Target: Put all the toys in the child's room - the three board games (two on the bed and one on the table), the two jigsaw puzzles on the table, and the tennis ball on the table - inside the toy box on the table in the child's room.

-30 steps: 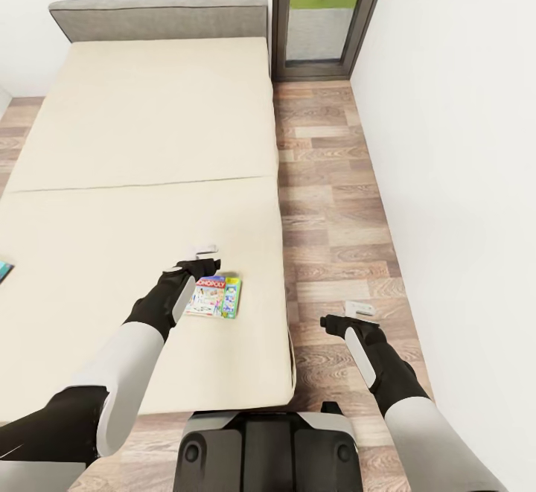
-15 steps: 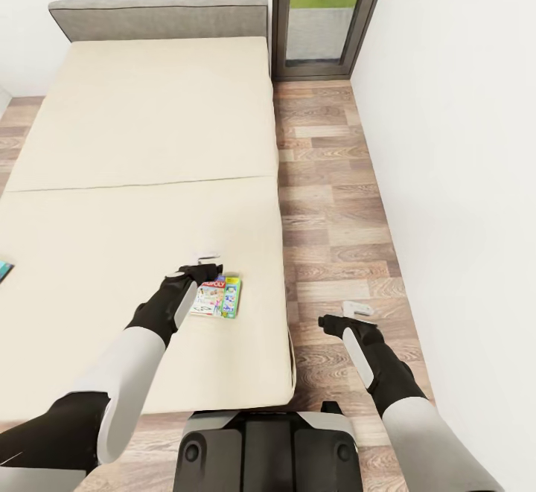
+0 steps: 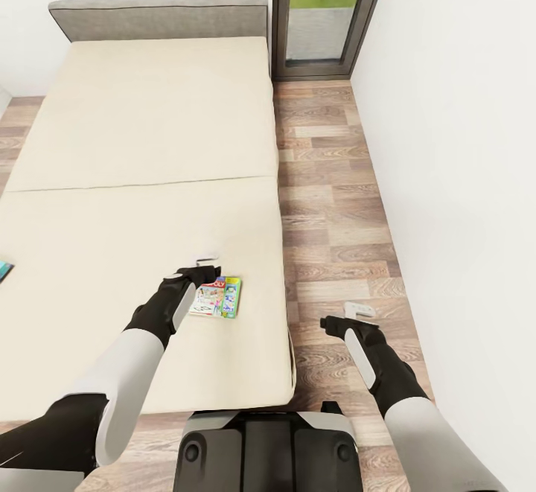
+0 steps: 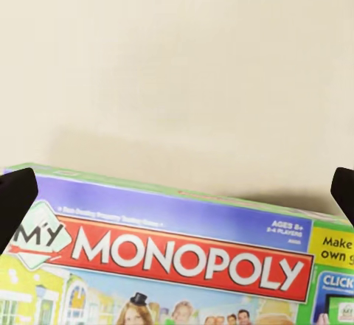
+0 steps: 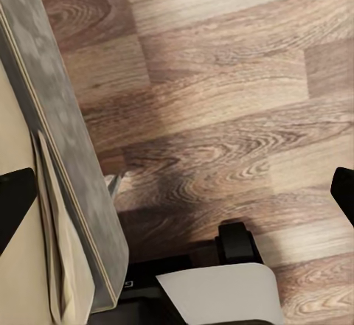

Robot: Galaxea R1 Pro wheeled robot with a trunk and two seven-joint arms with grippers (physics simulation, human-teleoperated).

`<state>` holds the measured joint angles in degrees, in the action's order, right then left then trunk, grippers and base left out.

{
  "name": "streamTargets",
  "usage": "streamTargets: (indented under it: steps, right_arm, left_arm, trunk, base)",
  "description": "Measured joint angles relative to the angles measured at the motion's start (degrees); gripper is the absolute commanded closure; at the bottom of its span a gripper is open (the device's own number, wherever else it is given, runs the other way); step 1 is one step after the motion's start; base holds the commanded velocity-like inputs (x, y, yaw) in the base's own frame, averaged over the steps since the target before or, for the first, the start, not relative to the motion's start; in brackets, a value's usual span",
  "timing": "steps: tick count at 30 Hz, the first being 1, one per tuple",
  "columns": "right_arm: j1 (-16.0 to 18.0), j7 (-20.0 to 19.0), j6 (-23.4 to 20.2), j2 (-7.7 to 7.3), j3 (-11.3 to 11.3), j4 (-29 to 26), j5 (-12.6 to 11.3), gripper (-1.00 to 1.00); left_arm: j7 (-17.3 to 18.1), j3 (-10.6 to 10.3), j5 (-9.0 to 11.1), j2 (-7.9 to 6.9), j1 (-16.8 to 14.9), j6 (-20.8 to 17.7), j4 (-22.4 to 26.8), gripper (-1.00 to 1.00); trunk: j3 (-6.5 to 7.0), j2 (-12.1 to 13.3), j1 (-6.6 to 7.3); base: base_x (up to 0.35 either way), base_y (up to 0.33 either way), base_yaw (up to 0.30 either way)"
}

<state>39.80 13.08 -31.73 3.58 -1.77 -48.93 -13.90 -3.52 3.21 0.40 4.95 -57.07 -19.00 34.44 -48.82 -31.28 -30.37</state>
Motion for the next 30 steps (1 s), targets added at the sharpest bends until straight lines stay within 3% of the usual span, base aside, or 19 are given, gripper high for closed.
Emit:
streamTargets:
  steps: [30]
  right_arm:
    - [0.00,0.00,-0.26,-0.12,-0.06,0.13,-0.04,-1.00]
  left_arm:
    - [-0.19,-0.01,-0.01,0.00,0.03,0.34,0.07,-1.00]
  trunk:
    - [0.03,0.00,0.00]
  base:
    - [0.000,0.000,0.000]
